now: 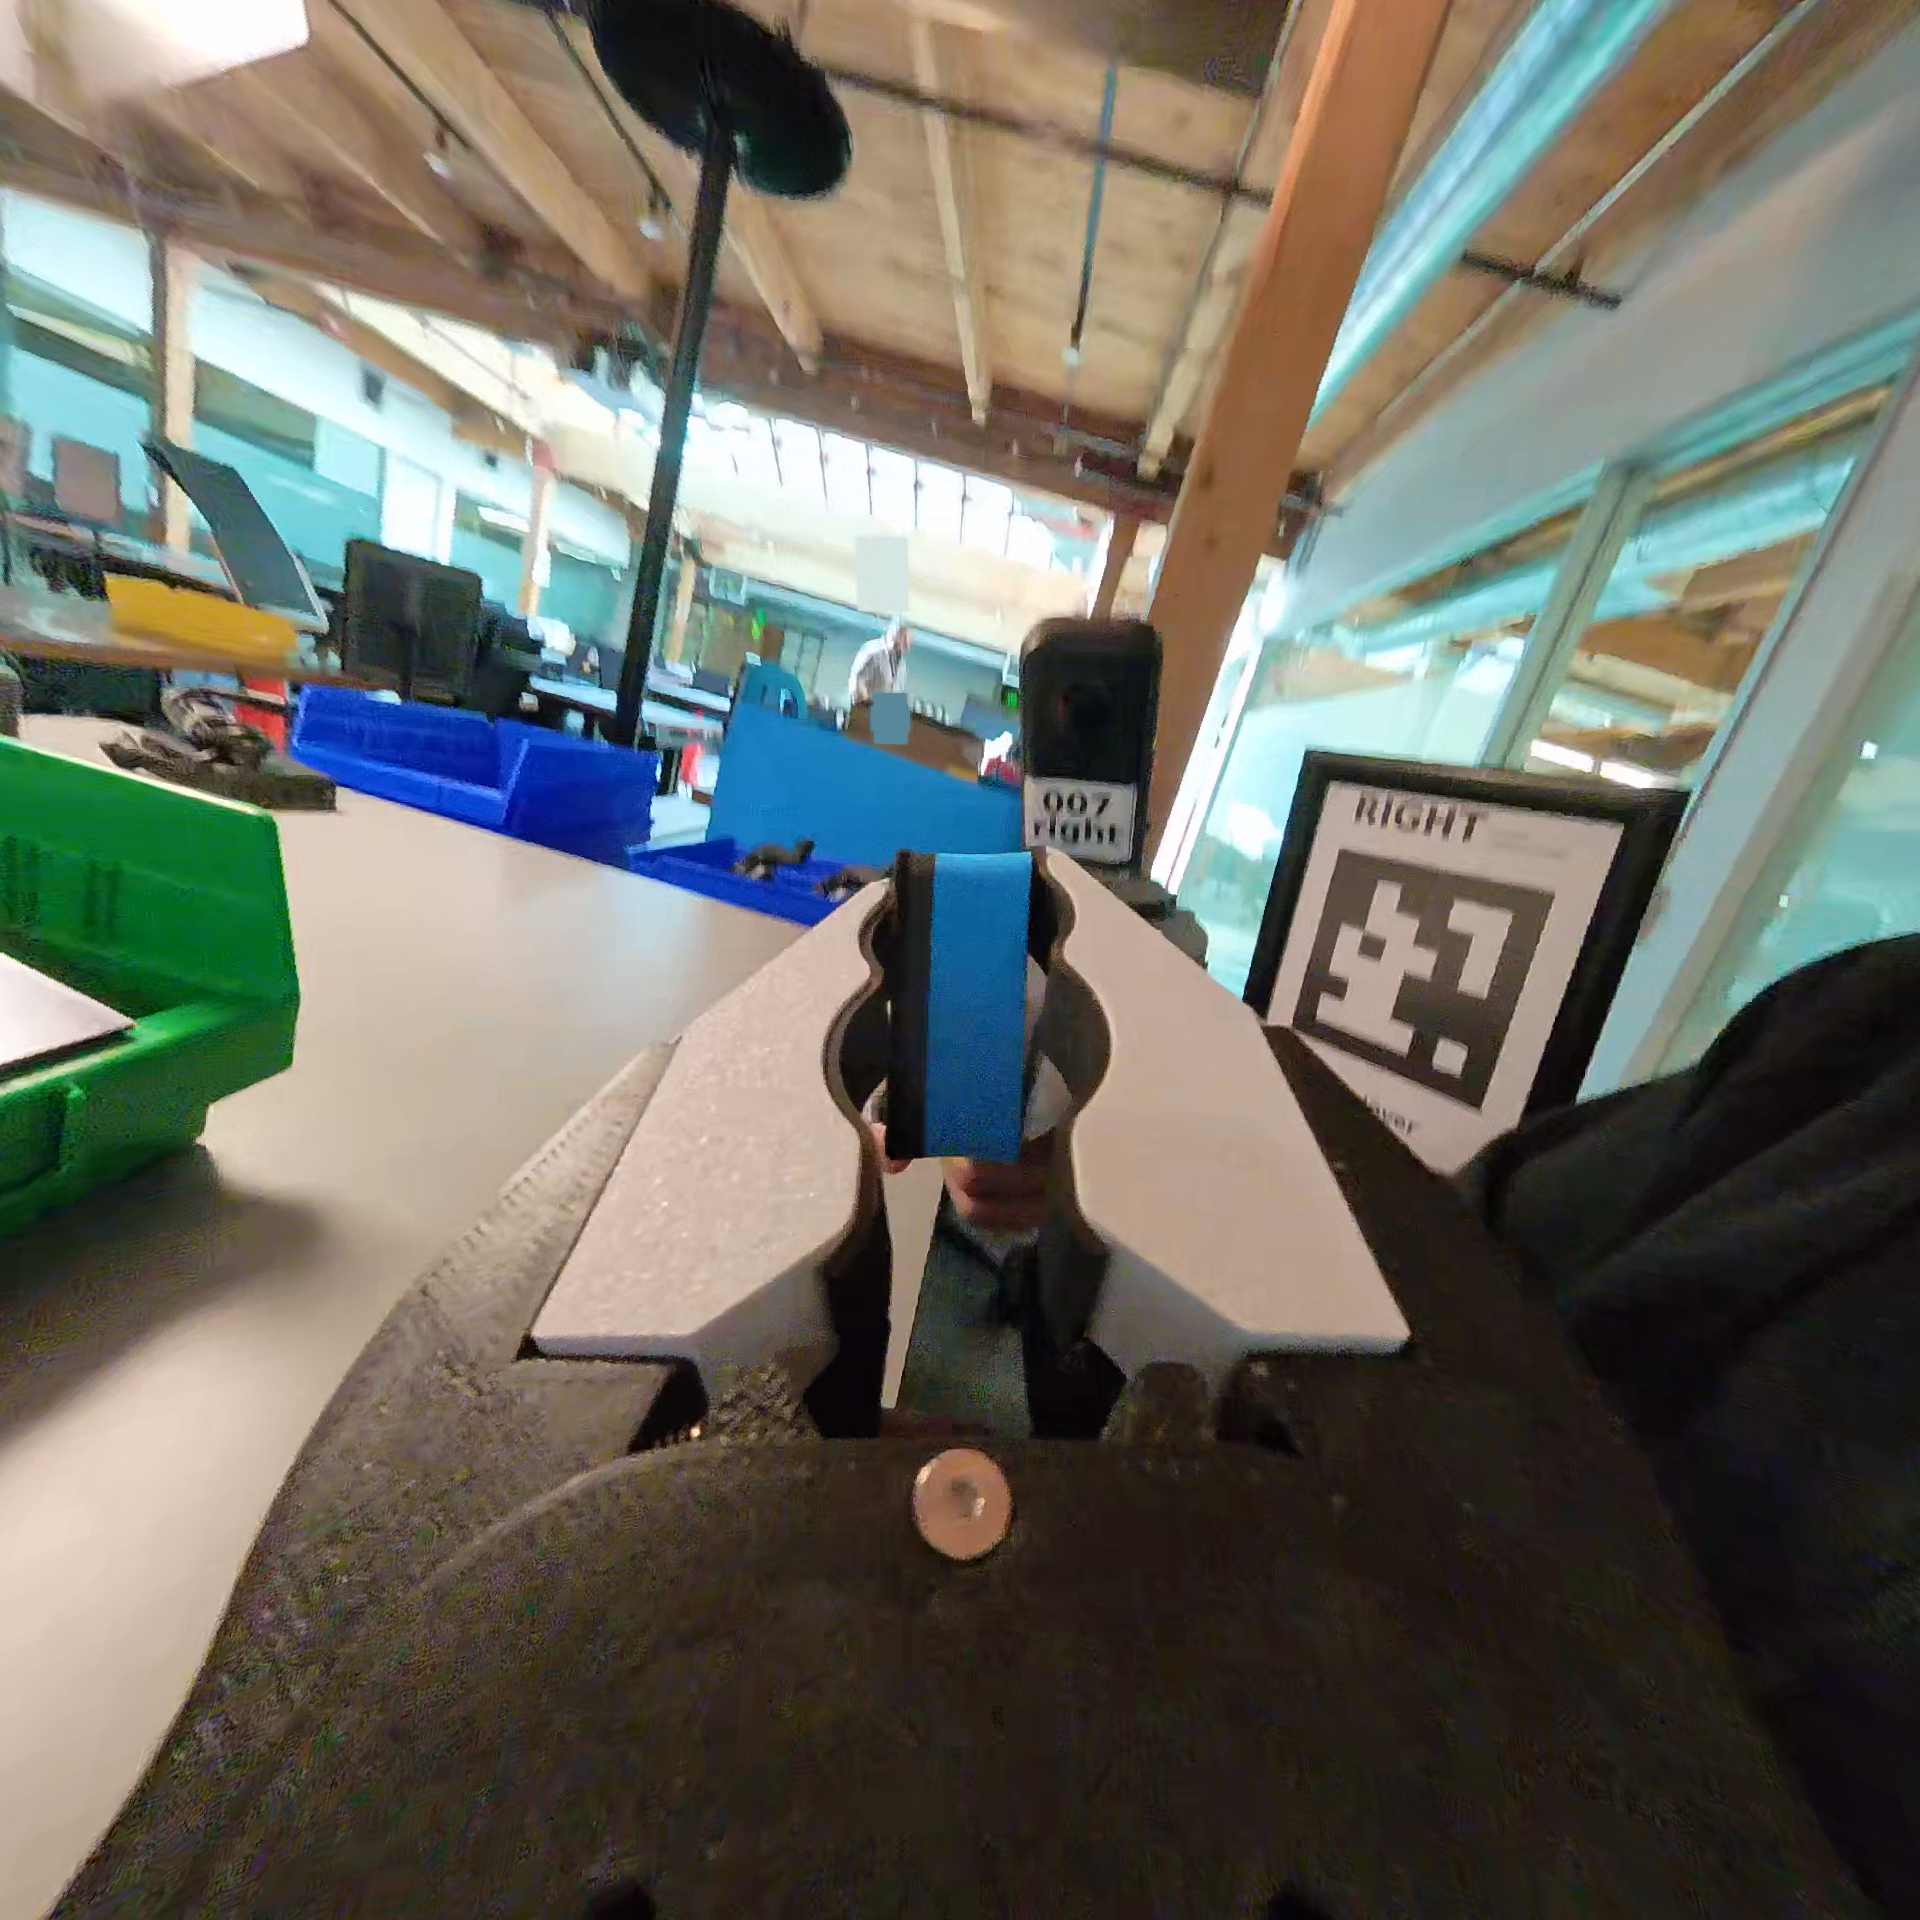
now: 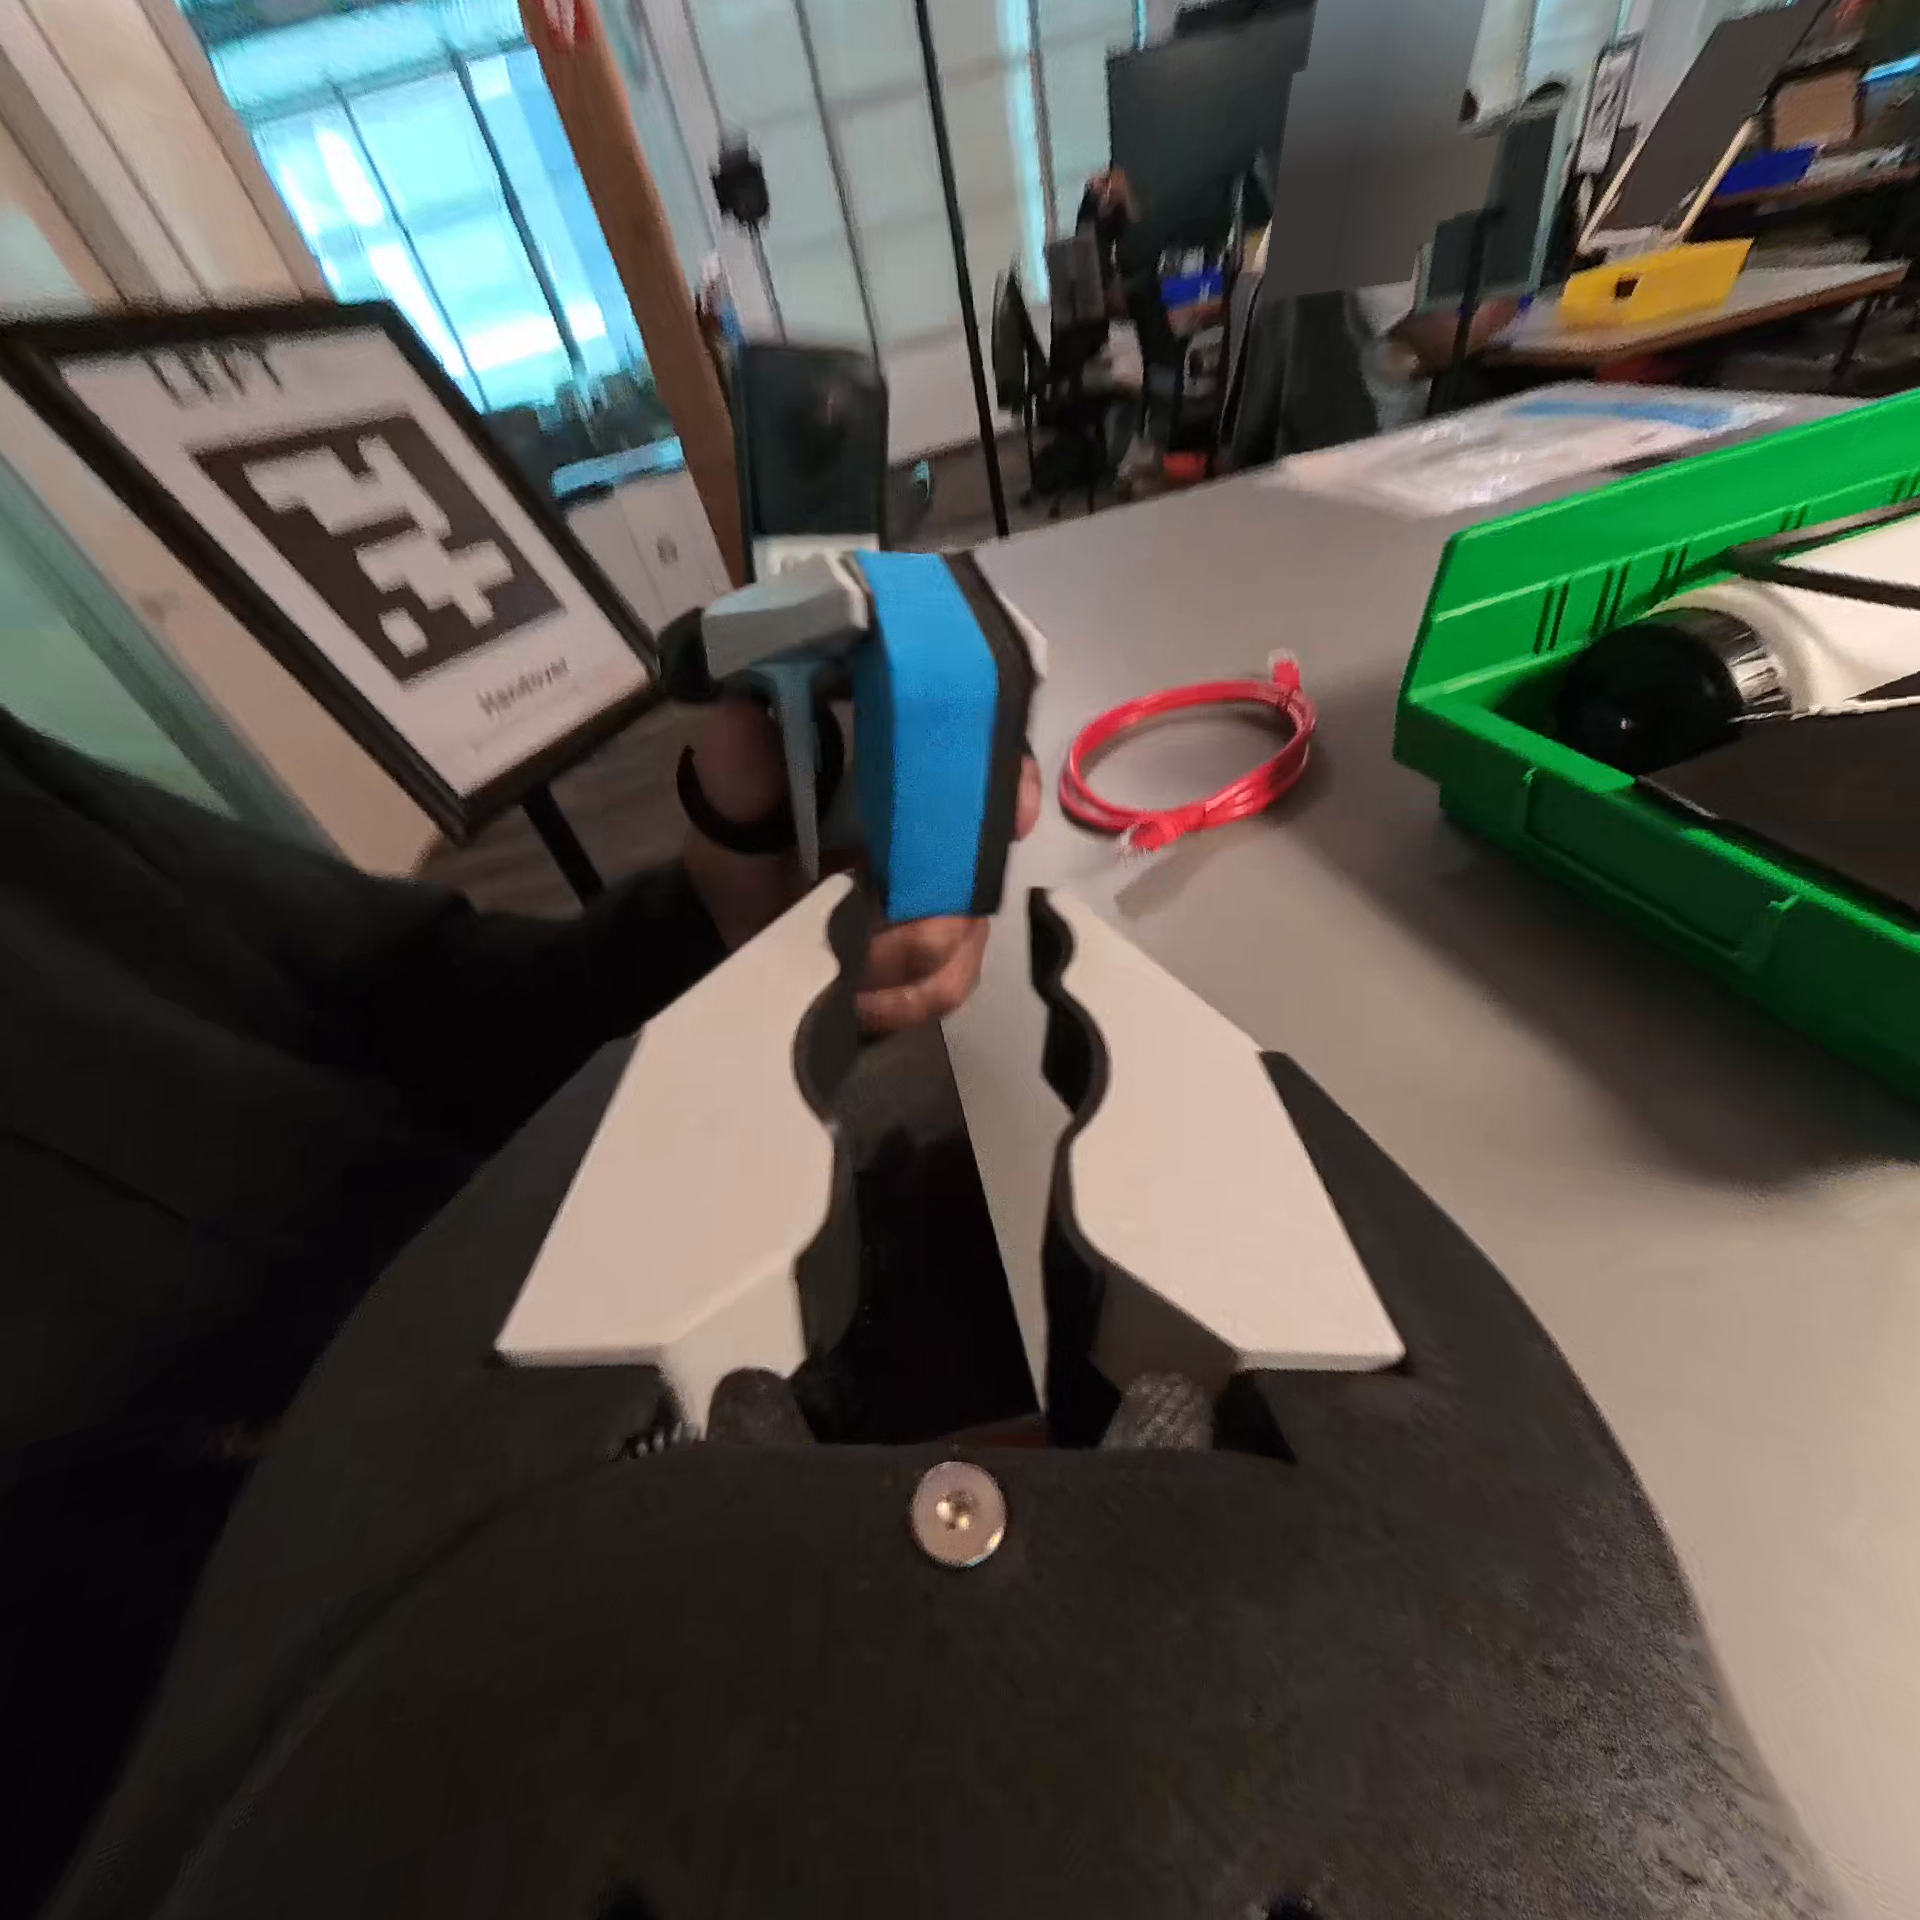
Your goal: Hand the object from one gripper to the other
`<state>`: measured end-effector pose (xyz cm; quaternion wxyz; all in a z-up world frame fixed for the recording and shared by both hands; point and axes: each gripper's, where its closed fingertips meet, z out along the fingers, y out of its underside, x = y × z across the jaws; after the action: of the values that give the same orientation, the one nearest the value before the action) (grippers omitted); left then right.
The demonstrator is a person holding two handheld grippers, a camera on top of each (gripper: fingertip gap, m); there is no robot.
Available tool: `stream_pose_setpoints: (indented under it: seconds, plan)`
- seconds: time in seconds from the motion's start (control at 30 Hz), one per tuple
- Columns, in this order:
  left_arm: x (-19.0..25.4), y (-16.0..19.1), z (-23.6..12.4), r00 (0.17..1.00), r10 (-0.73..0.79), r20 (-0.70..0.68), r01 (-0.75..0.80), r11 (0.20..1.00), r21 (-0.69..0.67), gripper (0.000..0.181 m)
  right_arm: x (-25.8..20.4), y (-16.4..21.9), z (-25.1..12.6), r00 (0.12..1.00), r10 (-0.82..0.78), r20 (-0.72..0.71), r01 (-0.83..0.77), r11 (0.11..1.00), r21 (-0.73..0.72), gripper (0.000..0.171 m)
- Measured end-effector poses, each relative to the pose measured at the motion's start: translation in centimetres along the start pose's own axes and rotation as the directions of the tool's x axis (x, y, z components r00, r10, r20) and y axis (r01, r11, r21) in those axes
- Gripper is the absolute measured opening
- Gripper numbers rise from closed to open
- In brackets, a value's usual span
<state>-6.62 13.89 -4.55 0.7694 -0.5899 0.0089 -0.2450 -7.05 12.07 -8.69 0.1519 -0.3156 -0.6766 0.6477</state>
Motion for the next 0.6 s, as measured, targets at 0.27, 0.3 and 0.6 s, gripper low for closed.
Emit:
stream_pose_setpoints:
  seconds: [0.27, 0.3, 0.6]
  plan:
    - [0.0, -0.1, 0.3, 0.976, -0.195, -0.101, 0.206, 0.973, 0.109, 0.033, -0.2, -0.7, 0.3, 0.998, 0.046, 0.033, -0.048, 0.997, 0.064, 0.022]
    - [-0.1, 0.2, 0.2, 0.975, -0.2, -0.1, 0.208, 0.975, 0.077, 0.042, -0.3, -0.5, 0.1, 0.999, 0.031, 0.036, -0.033, 0.998, 0.045, 0.022]
    - [0.7, -1.5, -0.5, 0.989, -0.103, -0.106, 0.121, 0.977, 0.177, 0.022, -0.3, -2.0, -0.9, 0.998, 0.046, 0.042, -0.051, 0.991, 0.124, 0.049]
